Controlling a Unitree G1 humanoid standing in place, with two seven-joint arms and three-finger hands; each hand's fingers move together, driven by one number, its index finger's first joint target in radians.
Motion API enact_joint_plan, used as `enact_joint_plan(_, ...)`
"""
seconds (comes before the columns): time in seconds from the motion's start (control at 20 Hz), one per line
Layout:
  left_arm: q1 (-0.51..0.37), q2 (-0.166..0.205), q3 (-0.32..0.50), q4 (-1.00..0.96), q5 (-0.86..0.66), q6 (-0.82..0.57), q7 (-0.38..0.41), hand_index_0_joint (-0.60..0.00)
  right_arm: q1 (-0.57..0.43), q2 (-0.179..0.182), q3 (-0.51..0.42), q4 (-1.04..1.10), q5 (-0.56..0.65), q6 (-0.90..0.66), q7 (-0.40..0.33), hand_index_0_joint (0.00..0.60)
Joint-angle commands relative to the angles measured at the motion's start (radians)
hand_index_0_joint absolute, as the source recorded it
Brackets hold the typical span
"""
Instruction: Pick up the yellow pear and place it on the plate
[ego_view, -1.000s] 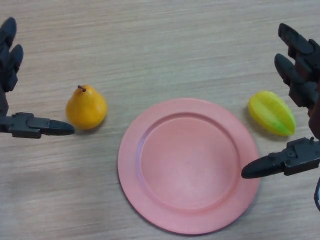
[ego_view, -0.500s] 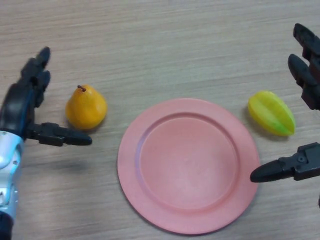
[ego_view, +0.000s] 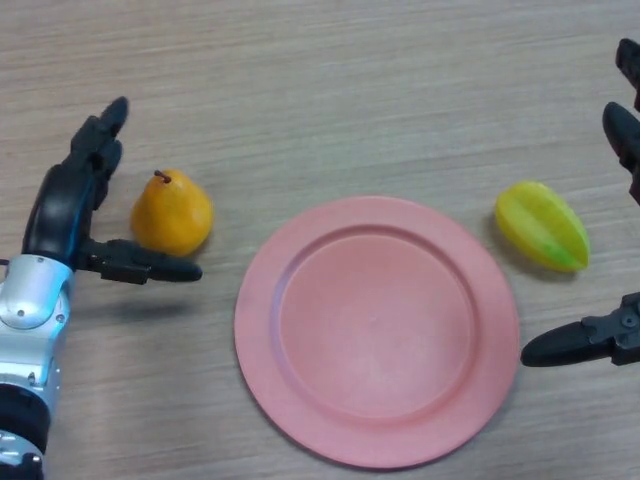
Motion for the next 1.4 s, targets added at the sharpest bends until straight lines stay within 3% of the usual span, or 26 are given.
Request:
enact_joint_plan(0.05, -0.088, 0.029, 0.024, 0.031, 0.015, -0.190, 0.071, -0.549, -0.013, -0.031, -0.064, -0.056, 0.021, -0.099, 0.000, 0.000)
enact_joint_plan(0.1, -0.095, 0.021, 0.012, 0.075, 0.050, -0.217, 0.109, -0.600, -0.004, -0.027, -0.073, -0.058, 0.024, -0.102, 0.008, 0.000)
enact_joint_plan(0.3, -0.110, 0.032, -0.059, 0.141, 0.282, -0.248, 0.296, -0.600, -0.018, -0.029, -0.092, -0.073, 0.037, -0.066, 0.010, 0.000)
enact_joint_plan(0.45, -0.102, 0.032, -0.041, 0.118, 0.315, -0.210, 0.307, -0.600, -0.013, -0.030, -0.095, -0.074, 0.036, -0.070, 0.011, 0.000)
enact_joint_plan(0.5, -0.103, 0.043, -0.048, 0.101, 0.364, -0.198, 0.377, -0.600, -0.014, -0.031, -0.093, -0.075, 0.032, -0.076, 0.009, 0.000)
enact_joint_plan(0.6, -0.093, 0.065, -0.044, 0.043, 0.410, -0.178, 0.432, -0.600, -0.017, -0.035, -0.088, -0.080, 0.024, -0.066, 0.008, 0.000)
enact_joint_plan(0.75, -0.055, 0.076, -0.018, -0.110, 0.394, -0.152, 0.413, -0.600, -0.019, -0.032, -0.080, -0.090, 0.011, -0.064, 0.001, 0.000)
enact_joint_plan(0.85, 0.003, 0.064, 0.013, -0.289, 0.315, -0.100, 0.325, -0.600, -0.018, -0.031, -0.065, -0.095, -0.005, -0.067, -0.003, 0.000)
enact_joint_plan(1.0, 0.158, -0.001, 0.027, -0.711, 0.067, 0.143, 0.081, -0.600, -0.018, -0.020, -0.057, -0.119, -0.004, -0.039, -0.014, 0.000)
enact_joint_plan(1.1, 0.234, -0.037, 0.000, -0.920, -0.051, 0.281, -0.031, -0.600, -0.032, -0.016, -0.064, -0.139, 0.021, 0.004, -0.022, 0.000)
enact_joint_plan(1.2, 0.306, -0.072, -0.044, -1.079, -0.093, 0.402, -0.104, -0.600, -0.040, -0.023, -0.060, -0.145, 0.028, 0.014, -0.031, 0.000)
enact_joint_plan(1.4, 0.405, -0.140, -0.162, -1.204, 0.031, 0.422, -0.161, -0.600, -0.031, -0.024, -0.056, -0.152, 0.018, -0.003, -0.036, 0.000)
